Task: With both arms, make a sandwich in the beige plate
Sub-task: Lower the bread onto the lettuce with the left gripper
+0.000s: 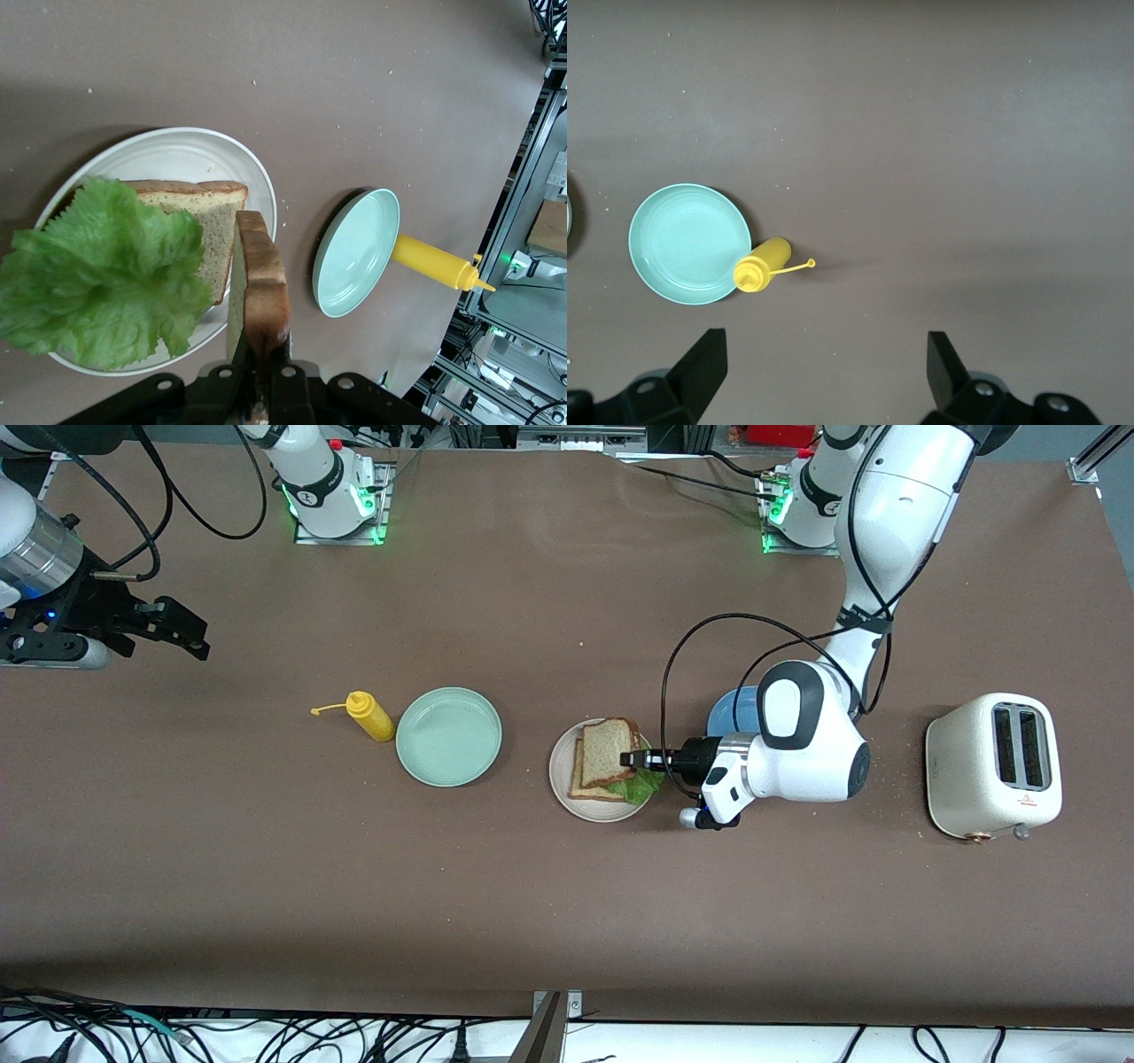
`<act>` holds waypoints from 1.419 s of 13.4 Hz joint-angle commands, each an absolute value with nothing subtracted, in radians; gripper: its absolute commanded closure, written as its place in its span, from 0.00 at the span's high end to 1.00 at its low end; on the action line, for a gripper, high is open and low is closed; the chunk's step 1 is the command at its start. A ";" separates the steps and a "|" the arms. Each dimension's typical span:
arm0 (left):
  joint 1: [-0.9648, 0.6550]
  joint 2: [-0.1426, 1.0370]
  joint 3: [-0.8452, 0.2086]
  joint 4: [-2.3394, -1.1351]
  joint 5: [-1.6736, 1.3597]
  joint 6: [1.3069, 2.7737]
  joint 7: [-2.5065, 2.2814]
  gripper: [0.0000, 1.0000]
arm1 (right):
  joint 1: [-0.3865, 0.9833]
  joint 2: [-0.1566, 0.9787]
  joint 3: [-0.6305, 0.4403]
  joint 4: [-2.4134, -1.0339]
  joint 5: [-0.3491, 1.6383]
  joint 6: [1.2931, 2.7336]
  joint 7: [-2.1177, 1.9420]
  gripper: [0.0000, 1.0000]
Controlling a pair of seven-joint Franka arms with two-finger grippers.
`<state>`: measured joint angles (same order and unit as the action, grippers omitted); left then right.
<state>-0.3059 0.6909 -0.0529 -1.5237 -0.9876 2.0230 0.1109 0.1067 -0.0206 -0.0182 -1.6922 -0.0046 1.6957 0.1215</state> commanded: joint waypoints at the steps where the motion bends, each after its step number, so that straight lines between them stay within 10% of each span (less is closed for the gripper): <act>1: -0.330 0.709 -0.044 -1.513 -1.023 2.025 0.106 0.00 | 0.104 -0.041 -0.017 -1.707 0.009 1.698 0.127 1.00; 6: -0.347 0.742 -0.044 -1.511 -1.020 2.085 0.110 0.00 | 0.104 -0.041 -0.017 -1.707 0.009 1.698 0.127 1.00; 10: -0.336 0.747 -0.041 -1.509 -1.008 2.085 0.140 0.95 | 0.104 -0.041 -0.017 -1.707 0.009 1.698 0.127 1.00; 19: -0.276 0.729 -0.005 -1.513 -0.898 2.082 0.121 1.00 | 0.106 -0.040 -0.015 -1.706 0.009 1.698 0.127 1.00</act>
<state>-0.2896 0.7348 -0.0199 -1.5226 -0.9368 2.0826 0.1140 0.1067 -0.0206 -0.0182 -1.6922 -0.0046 1.6957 0.1215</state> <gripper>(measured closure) 0.004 0.000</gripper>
